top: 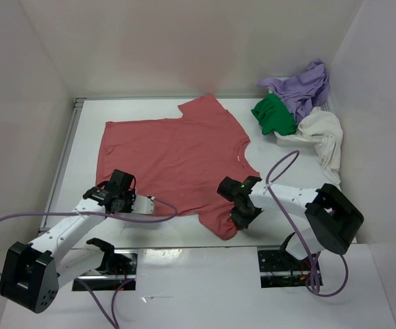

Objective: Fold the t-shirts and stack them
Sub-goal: Grap the side of the flattened tshirt closest away from the robot with both arms, then fold the flattened tshirt in 1/3 of the way

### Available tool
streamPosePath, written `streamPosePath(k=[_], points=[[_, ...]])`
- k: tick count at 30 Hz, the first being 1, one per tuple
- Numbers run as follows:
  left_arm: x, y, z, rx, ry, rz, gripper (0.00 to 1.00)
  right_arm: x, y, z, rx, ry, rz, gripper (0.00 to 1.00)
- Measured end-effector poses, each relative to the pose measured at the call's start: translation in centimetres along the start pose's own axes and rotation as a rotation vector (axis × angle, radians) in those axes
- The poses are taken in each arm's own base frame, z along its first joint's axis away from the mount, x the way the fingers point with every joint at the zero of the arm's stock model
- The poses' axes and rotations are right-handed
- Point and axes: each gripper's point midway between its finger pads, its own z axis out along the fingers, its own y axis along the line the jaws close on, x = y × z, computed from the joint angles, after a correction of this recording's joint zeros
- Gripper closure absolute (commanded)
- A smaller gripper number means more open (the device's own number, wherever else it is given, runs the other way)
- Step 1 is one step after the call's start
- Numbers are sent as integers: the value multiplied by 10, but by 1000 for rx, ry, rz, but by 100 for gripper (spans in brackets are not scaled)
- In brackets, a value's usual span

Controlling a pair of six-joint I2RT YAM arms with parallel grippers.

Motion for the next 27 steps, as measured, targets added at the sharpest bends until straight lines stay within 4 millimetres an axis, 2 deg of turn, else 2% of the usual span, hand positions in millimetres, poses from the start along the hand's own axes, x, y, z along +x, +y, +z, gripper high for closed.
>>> streamPosePath(k=[7,9,11,14,17,20,27], points=[[3,-5,-3,12,8,-13,100,-4,-2,-3,9,-31,-16,100],[6,-5,-7,8,14,-27,100,-14,1,-14,16,-91,-28,100],[11,-4,-11,2,24,-47,100,-26,17,-36,-22,-149,-29,100],[22,-2,-15,-12,50,-90,100,-46,55,-75,-143,-225,-38,100],[32,2,-19,-17,78,-116,100,-79,83,-103,-217,-310,-67,100],[36,17,-21,-16,92,-114,100,-113,106,-111,-214,-394,-120,100],[33,69,-6,-35,97,-94,99,-164,153,-92,-164,-487,-279,100]])
